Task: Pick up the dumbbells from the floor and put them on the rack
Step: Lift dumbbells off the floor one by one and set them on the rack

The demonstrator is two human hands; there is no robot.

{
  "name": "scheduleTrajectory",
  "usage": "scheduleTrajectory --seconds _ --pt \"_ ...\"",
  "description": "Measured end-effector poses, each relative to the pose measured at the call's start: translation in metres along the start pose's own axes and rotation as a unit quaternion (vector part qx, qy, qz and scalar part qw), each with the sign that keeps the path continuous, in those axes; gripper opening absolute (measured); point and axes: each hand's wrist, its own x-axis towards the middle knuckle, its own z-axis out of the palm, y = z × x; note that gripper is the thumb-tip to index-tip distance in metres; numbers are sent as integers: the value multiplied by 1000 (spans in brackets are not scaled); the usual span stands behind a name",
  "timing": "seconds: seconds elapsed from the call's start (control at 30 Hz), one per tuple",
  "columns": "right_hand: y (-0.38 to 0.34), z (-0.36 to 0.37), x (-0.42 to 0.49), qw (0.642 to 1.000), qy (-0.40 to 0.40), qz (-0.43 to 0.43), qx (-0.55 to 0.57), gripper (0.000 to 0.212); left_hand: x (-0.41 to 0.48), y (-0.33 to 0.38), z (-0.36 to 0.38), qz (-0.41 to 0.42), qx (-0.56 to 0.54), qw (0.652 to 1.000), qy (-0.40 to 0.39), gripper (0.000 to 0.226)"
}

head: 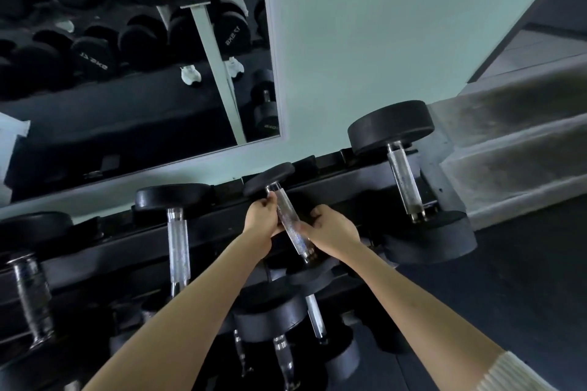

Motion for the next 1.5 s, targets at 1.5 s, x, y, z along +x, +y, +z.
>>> scheduleTrajectory --seconds 1.5 --pt "-5 34 -1 996 35 5 80 38 14 53 -23 -15 -90 996 -22 43"
